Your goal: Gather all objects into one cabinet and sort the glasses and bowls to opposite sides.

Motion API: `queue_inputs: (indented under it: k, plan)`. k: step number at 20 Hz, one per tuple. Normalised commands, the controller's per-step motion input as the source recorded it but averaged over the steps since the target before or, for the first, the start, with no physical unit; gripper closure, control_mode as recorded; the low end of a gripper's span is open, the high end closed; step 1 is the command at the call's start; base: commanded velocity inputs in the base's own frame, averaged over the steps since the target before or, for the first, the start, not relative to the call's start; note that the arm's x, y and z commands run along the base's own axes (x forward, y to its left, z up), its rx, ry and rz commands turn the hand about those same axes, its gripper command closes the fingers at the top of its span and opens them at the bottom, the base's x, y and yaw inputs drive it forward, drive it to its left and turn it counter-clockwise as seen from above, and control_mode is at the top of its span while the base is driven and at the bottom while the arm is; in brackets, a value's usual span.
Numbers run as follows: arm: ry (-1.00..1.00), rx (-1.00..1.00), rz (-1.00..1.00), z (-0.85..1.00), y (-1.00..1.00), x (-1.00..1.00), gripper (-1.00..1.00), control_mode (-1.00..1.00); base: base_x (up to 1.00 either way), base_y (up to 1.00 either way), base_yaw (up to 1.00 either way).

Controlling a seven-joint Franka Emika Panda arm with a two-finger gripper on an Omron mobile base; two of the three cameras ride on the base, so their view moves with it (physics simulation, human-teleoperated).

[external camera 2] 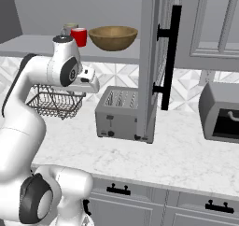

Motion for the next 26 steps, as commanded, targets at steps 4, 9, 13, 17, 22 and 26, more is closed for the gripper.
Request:
queue_inputs:
  k: [4, 9, 13, 17, 22, 26]
  plan:
    - [-0.04, 0.01, 0.00, -0.12, 0.00, -0.05, -1.00, -1.00, 0.00, 0.00, 0.00]
    - [-0.13, 0.00, 0.00, -0.01, 0.00, -0.32, -1.00, -1.00, 0.00, 0.00, 0.00]
    - [-0.48, -0.01, 0.00, 0.29, 0.00, -0.85, -1.00, -1.00, 0.00, 0.00, 0.00]
    - [-0.55, 0.00, 0.00, 0.44, 0.00, -0.95, -1.00, -1.00, 0.00, 0.00, 0.00]
    - [-0.53, 0.00, 0.00, 0.61, 0.00, -1.00, -1.00, -1.00, 0.00, 0.00, 0.00]
    - [-0.19, 0.00, 0.00, 0.22, 0.00, -0.48, -1.00, -1.00, 0.00, 0.00, 0.00]
